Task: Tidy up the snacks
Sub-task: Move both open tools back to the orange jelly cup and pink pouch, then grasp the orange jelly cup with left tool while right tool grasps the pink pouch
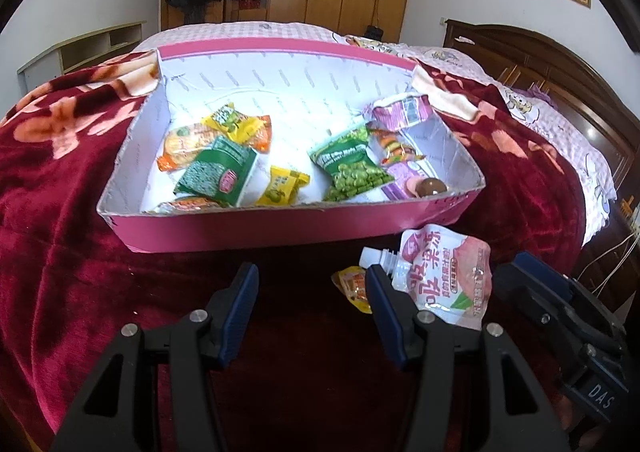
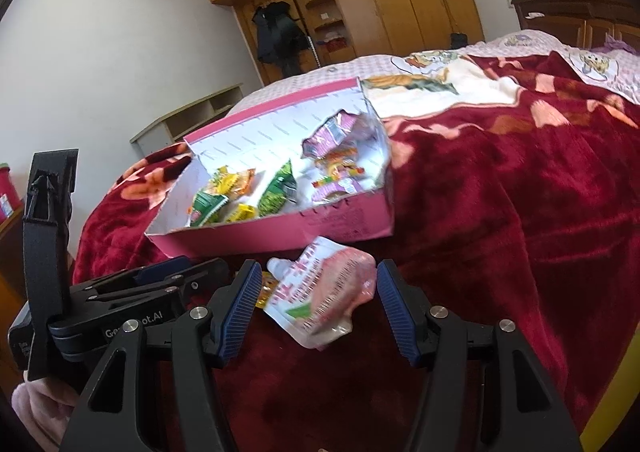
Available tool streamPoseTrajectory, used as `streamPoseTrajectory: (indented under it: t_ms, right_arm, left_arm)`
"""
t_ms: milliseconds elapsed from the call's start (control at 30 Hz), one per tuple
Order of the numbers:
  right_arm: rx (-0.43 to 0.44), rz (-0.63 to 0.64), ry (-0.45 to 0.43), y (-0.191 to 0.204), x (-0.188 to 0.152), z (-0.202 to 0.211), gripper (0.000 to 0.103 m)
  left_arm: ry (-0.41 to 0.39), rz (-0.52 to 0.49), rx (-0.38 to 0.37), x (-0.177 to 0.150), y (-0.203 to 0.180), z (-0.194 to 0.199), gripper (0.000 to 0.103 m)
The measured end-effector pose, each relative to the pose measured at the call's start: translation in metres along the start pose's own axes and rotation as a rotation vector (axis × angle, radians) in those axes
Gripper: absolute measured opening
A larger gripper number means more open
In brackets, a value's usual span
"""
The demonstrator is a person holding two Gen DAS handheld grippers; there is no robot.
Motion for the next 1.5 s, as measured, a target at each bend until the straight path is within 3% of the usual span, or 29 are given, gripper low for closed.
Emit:
streamPoseTrajectory:
  t_ms: [467, 967, 1100, 1333, 1500]
  right_arm:
    - [-0.022, -0.034, 0.035, -0.012, -0.017, -0.01, 0.061]
    - [-0.014, -0.051, 0.071, -0.007, -0.023, -0.04, 0.061]
    - [-0.015, -0.056, 0.041, -0.008, -0.02, -0.035, 0.04]
    - [-0.095, -0.021, -0.049, -0.017, -0.007, -0.011, 0.033]
    - [-0.089, -0.035, -0.051, -0.02, -0.01, -0.008, 0.033]
  left_arm:
    - [0.041, -0.012, 0.007, -0.017, -0.009, -0.016, 0.059]
    - [0.032, 0.038, 0.024, -0.021, 0.01, -0.015, 0.059]
    - [0.033, 0.035, 0.011, -0.021, 0.006, -0.015, 0.059]
    - [0.026, 0.015, -0.013, -0.02, -0.007, -0.015, 0.059]
    - [0.028, -0.011, -0.018, -0.021, -0.018, -0.02, 0.059]
Point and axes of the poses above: each gripper's, at about its wrist camera, not at the fingertips, and z roughly against the way its jaws point, y to its left, x to its top, the point moved 9 cm from there along -z, roughly the way its jaws point, and after that the axes turned 9 degrees about -y, right-handed, at the moved point
